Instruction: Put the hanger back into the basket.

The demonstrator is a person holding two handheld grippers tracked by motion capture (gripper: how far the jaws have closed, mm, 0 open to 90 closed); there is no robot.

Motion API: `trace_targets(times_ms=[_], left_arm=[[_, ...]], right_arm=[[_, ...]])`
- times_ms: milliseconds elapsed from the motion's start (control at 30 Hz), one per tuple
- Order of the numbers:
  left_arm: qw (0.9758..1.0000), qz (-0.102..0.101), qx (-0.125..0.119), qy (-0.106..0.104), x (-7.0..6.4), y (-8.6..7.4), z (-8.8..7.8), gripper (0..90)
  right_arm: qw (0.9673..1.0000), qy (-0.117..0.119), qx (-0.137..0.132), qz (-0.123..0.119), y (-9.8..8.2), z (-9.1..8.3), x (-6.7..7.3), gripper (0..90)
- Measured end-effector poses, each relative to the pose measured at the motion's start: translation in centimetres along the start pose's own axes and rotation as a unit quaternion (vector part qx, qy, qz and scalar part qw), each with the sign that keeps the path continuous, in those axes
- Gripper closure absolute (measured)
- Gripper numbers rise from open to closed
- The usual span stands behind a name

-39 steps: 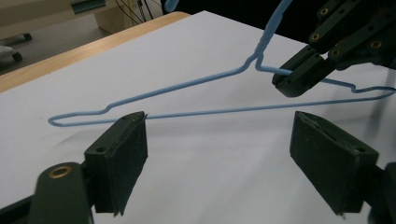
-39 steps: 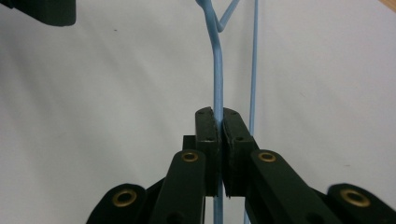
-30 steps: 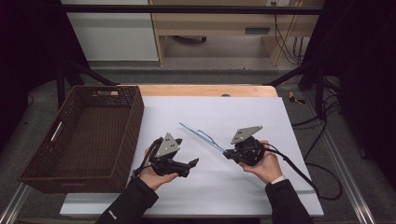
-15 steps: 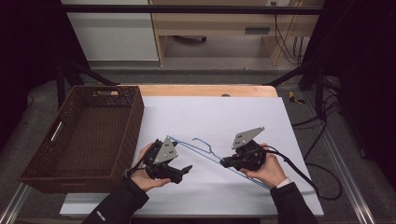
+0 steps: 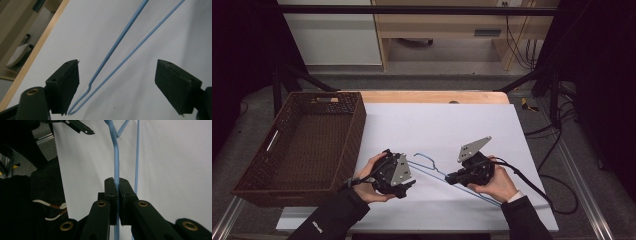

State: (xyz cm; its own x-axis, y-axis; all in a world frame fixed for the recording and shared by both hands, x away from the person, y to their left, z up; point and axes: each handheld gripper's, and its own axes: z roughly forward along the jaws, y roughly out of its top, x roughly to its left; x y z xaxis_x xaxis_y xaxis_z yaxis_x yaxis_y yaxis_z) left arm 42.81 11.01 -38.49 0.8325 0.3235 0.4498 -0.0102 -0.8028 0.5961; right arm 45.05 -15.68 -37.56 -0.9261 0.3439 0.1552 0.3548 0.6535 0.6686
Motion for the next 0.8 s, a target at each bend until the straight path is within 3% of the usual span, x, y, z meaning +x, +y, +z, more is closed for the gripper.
trace_targets(times_ms=[167, 333, 433, 533, 567, 800], left_arm=[[0.9994, 0.032, 0.002, 0.009, -0.2, 0.2, 0.6, 26.2], [0.9988, 0.046, 0.008, 0.016, -0.2, 0.2, 1.3, 31.9], [0.9971, 0.067, 0.010, 0.034, -0.4, 0.2, 1.7, 42.1], [0.9965, 0.069, 0.001, 0.047, -0.6, 0.2, 1.9, 48.6], [0.9952, 0.081, 0.003, 0.055, -0.7, 0.3, 1.9, 53.9], [0.9932, 0.094, 0.007, 0.069, -0.8, 0.4, 1.9, 70.7]], right_arm=[[1.0000, 0.006, -0.005, 0.003, 0.0, 0.0, 0.1, 87.5], [0.9999, 0.009, -0.005, 0.007, 0.0, 0.0, 0.1, 87.5], [0.9999, 0.013, -0.008, 0.007, 0.0, 0.0, 0.2, 87.5], [0.9998, 0.015, -0.009, 0.009, 0.0, -0.1, 0.2, 87.5], [0.9998, 0.016, -0.009, 0.008, 0.0, -0.1, 0.1, 87.5], [0.9996, 0.023, -0.016, 0.009, 0.0, 0.0, 0.1, 87.5]])
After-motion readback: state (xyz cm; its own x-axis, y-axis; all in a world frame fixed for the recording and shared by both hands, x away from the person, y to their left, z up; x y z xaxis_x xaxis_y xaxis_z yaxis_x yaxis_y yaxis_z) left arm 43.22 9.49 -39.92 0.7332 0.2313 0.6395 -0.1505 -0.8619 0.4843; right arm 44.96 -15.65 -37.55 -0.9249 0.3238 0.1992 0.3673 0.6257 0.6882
